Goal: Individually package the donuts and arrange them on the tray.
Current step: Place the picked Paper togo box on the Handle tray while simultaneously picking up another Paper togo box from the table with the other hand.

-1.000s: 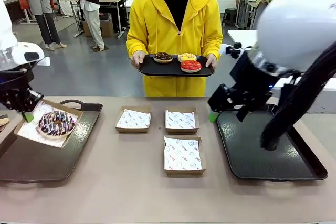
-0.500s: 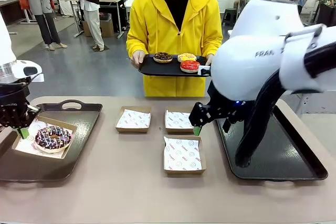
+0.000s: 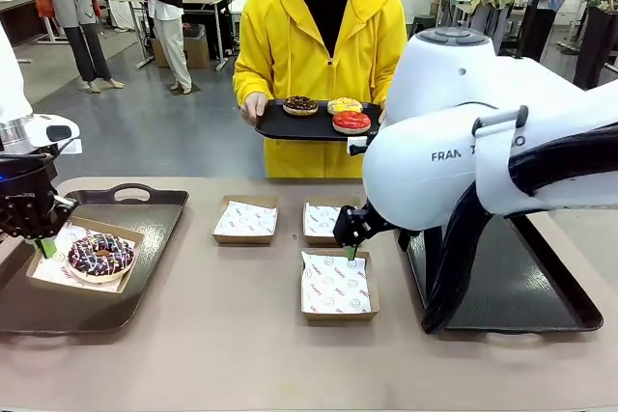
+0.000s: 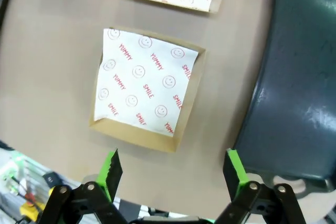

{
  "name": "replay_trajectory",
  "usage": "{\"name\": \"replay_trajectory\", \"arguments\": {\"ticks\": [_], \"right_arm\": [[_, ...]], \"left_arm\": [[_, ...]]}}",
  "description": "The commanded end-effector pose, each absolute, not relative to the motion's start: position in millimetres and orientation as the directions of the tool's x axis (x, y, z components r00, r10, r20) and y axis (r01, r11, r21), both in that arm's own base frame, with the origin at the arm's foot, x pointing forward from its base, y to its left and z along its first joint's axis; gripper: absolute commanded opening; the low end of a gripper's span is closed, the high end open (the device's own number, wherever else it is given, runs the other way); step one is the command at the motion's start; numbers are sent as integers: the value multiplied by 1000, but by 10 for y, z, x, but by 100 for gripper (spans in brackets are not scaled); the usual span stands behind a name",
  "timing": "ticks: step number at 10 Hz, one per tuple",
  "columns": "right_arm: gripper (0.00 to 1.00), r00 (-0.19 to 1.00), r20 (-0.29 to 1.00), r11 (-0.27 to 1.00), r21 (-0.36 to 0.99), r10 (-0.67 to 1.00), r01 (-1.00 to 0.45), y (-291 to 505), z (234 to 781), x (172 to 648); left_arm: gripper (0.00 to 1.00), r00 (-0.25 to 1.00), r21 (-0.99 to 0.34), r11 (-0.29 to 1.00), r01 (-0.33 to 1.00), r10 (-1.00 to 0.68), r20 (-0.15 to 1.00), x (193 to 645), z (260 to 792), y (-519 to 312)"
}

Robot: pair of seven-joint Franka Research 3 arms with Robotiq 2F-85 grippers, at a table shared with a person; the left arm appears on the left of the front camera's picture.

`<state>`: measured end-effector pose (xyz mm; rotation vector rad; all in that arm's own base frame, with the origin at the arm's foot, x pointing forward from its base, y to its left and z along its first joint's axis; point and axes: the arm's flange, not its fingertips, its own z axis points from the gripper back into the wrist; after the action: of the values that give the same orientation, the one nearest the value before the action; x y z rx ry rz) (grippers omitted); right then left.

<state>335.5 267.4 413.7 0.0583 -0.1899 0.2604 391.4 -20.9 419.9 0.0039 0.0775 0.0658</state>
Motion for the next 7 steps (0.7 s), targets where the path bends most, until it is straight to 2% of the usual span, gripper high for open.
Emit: {"name": "replay_trajectory", "arguments": {"ticks": [1, 4, 5, 7], "right_arm": [[100, 964, 196, 980, 53, 179, -193, 2754, 3898, 3398], [100, 972, 205, 985, 108, 111, -135, 2723, 3838, 3412], [100, 970, 171, 981, 60, 173, -186, 2684, 3848, 3425], [100, 970, 171, 981, 60, 173, -186, 2684, 3848, 3425]], "left_arm": [[1, 995, 6, 998, -63, 63, -75, 3912, 4208, -202], [1, 995, 6, 998, -63, 63, -75, 3912, 4208, -202], [1, 995, 6, 998, -63, 63, -75, 3912, 4208, -202], [1, 995, 6, 998, -63, 63, -75, 3912, 4208, -202]]}}
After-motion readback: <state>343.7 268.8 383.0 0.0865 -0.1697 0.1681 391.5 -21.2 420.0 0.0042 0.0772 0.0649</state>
